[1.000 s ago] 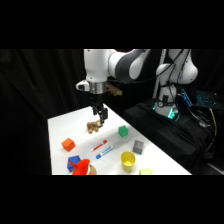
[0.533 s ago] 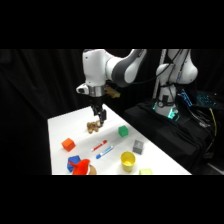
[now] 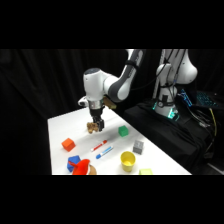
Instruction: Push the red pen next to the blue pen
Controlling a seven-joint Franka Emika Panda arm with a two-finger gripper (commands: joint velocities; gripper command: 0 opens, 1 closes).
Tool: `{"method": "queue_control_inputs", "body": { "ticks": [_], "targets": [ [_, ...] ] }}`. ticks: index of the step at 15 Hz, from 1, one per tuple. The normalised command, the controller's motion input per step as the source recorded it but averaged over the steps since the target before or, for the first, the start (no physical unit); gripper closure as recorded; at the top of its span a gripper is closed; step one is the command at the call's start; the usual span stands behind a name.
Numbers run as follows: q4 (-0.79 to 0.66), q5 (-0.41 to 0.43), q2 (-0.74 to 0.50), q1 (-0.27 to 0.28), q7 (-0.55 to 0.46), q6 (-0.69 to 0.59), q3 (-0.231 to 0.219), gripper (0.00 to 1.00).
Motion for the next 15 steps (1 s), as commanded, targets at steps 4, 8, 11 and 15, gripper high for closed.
{"method": "queue_control_inputs", "body": {
  "ticks": [4,8,11,15],
  "targets": [
    [0.25,-0.005,0.31,-0.019,-0.14,0.17,-0.053,0.00],
    [0.27,-0.091,0.15,0.043,-0.09,0.03,-0.090,0.00],
    [0.19,-0.051,0.07,0.057,-0.07,-0.03,-0.033,0.00],
    [0.10,-0.011,0.06,0.058,-0.06,-0.02,0.010,0.00]
  ]
}}
